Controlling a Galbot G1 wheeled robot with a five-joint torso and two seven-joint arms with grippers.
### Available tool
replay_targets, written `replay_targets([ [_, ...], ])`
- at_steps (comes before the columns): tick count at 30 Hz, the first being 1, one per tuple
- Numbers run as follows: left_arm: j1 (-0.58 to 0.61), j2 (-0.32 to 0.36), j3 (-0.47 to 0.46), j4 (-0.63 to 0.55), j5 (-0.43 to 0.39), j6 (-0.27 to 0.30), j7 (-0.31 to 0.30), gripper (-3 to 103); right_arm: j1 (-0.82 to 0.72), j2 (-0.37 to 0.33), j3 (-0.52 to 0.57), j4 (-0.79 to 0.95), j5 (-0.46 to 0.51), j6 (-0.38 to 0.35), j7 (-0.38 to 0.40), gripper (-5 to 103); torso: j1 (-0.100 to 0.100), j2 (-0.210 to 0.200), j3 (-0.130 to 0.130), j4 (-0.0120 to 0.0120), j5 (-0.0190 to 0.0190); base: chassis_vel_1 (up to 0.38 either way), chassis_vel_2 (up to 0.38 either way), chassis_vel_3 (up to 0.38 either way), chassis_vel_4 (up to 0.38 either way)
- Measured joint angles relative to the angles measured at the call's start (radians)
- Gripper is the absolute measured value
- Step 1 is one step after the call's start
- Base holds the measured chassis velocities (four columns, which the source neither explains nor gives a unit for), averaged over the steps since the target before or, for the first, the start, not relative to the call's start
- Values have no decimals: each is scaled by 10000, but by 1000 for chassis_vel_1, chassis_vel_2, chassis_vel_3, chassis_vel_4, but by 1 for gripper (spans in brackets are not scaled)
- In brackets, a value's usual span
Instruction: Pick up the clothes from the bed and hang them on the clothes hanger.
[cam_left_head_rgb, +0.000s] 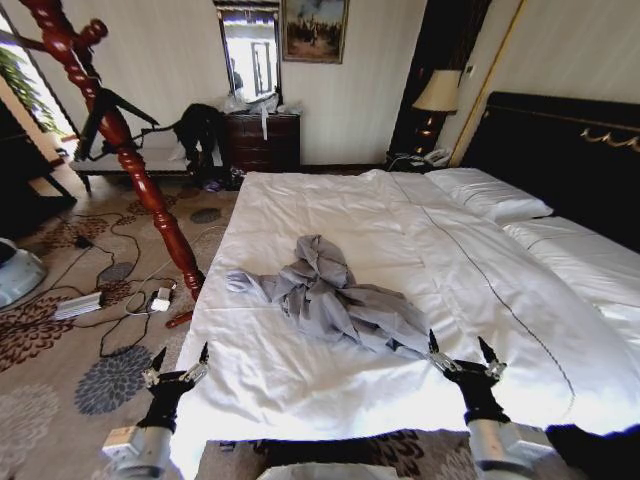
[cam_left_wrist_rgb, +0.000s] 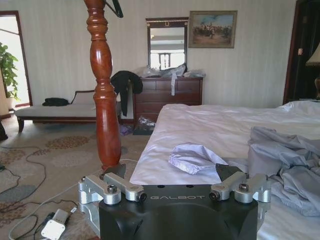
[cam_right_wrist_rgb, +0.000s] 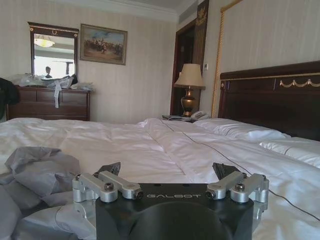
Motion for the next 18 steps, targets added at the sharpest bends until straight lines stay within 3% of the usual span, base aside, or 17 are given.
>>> replay_targets([
  [10,-46,-122,218,46,313,-34,-3,100,79,-659,86,-53,329,-302,68,100,0,0,0,0,0,0,0,0,0],
  [14,14,-216,217,76,315,-96,-3,100,299,-1110,402,-56,1365,-782,255,100,0,0,0,0,0,0,0,0,0],
  [18,88,-407,212,183,367,-184,5,100,371,-1349,429,-232,1794,-1007,313,100,0,0,0,1,-1,0,0,0,0],
])
